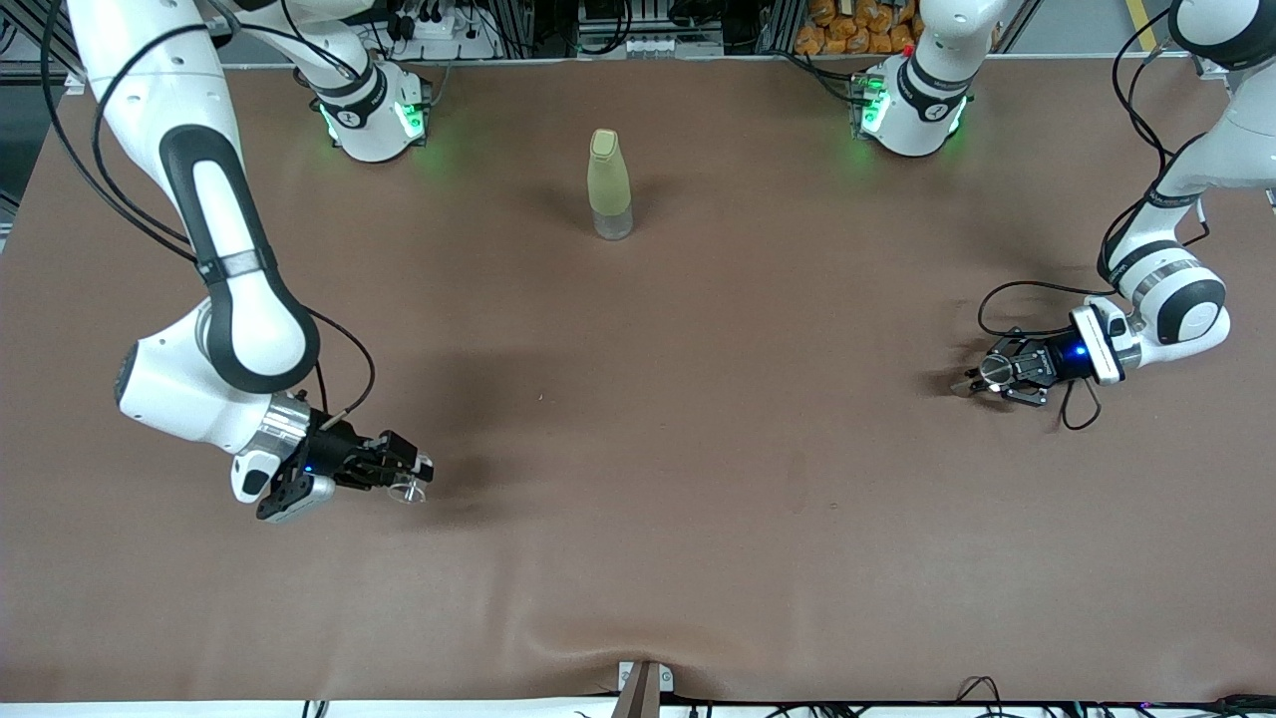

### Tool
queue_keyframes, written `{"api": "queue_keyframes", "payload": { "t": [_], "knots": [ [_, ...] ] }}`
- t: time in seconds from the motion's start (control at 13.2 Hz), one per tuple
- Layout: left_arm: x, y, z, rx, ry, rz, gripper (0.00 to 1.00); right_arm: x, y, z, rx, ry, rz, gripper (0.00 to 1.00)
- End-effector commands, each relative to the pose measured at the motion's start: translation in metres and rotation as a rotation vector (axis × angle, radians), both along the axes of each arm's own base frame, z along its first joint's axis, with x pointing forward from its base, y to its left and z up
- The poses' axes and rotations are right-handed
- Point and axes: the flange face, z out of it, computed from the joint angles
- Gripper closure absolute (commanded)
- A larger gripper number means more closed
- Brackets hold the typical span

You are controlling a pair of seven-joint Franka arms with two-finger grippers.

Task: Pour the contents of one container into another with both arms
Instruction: 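Lower the jigger with the left gripper while the right gripper lowers the beaker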

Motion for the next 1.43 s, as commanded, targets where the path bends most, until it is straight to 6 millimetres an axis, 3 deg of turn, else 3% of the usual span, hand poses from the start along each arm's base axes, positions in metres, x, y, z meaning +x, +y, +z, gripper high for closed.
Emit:
{"api": "queue_keyframes", "payload": {
  "t": [0.0, 0.45, 0.68, 0.83, 1.06, 1.36],
  "knots": [
    [0.001, 0.003, 0.002, -0.009, -0.004, -0.019, 0.77, -0.021, -0.027, 0.016, -0.09, 0.064, 0.007, 1.0],
    [0.001, 0.003, 0.003, -0.005, -0.006, -0.022, 0.47, -0.043, -0.092, 0.014, -0.149, -0.101, 0.267, 1.0],
    [0.002, 0.003, 0.004, -0.006, -0.006, -0.022, 0.26, -0.06, -0.147, -0.008, -0.115, -0.213, 0.385, 1.0],
    [0.0, 0.008, 0.006, 0.007, 0.0, -0.033, 0.19, -0.076, -0.176, -0.029, -0.021, -0.339, 0.455, 1.0],
    [0.002, 0.027, 0.013, 0.028, 0.011, -0.047, 0.0, -0.094, -0.207, -0.053, 0.106, -0.479, 0.534, 1.0],
    [0.003, 0.072, 0.032, 0.083, 0.085, -0.029, 0.0, -0.114, -0.229, -0.087, 0.28, -0.665, 0.597, 1.0]
  ]
}}
